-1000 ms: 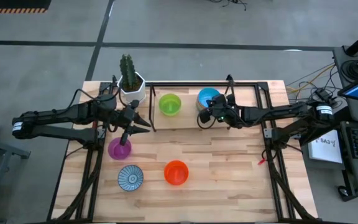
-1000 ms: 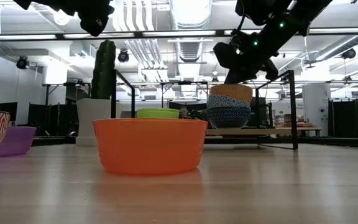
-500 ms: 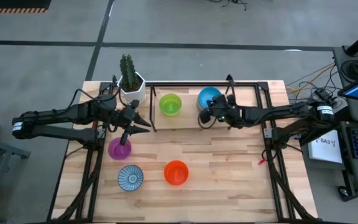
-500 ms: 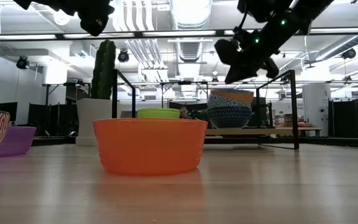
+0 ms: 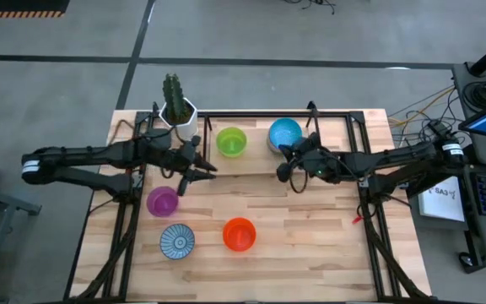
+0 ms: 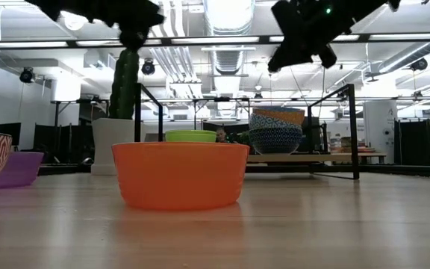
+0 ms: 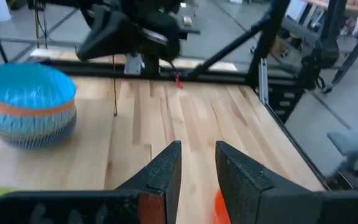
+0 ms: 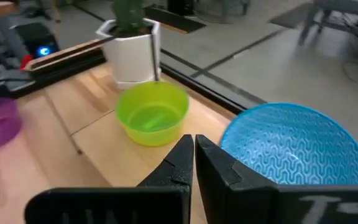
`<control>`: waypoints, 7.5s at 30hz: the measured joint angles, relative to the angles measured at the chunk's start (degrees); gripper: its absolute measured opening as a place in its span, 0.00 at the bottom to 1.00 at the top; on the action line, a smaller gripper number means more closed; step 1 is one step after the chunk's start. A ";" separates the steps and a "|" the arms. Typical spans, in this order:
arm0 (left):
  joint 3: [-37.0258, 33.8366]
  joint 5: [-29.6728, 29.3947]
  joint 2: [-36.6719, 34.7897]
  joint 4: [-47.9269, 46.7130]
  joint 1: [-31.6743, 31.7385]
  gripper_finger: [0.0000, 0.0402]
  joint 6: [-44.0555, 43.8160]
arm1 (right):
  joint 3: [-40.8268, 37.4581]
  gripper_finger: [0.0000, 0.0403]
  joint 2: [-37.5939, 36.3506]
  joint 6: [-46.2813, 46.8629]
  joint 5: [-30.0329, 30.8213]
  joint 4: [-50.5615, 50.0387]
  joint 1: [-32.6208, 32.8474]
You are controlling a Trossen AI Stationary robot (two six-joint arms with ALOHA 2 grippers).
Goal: Place and stack bowls onto a shelf
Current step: Adjust the blue pattern bowl, then stack the purple bowl on the green bowl
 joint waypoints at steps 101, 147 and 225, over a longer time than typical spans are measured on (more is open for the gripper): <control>27.85 -11.31 34.23 5.43 9.76 0.00 13.03 | 13.22 0.02 -0.87 -2.29 -23.50 -23.86 -24.34; 10.78 -11.78 9.28 8.20 9.82 0.00 13.97 | 45.39 0.02 26.45 -2.56 -33.06 -59.88 -35.46; -8.55 -23.71 10.09 -44.06 -24.03 0.31 -64.59 | 15.37 0.02 7.41 -9.14 -22.42 -10.27 13.54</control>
